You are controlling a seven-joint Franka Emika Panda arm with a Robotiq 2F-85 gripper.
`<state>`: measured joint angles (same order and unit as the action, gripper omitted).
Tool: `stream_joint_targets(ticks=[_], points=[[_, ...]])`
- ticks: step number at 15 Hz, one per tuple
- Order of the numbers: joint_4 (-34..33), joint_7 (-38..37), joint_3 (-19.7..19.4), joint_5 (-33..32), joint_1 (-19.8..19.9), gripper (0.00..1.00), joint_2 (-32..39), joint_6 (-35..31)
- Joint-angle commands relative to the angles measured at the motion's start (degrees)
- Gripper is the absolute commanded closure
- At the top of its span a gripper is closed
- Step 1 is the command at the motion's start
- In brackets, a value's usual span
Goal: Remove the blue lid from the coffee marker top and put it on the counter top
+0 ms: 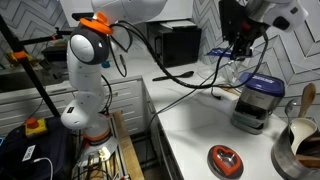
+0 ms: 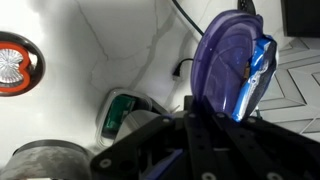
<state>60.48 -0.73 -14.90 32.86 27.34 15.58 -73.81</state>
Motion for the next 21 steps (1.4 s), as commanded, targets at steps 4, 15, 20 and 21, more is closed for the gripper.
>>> stream_joint_targets(ticks=[4,15,20,21], points=[[22.63,5.43,-2.45,-0.21,1.0,0.98,-8.42,-4.33],[54.37,2.49,-3.78,-11.48,-3.88,0.98,-21.06,-23.79],[69.14,2.0,-4.72,-13.76,-3.67,0.66,-23.96,-34.52],[71.1,1.97,-5.17,-13.65,-3.46,0.6,-24.05,-35.46]])
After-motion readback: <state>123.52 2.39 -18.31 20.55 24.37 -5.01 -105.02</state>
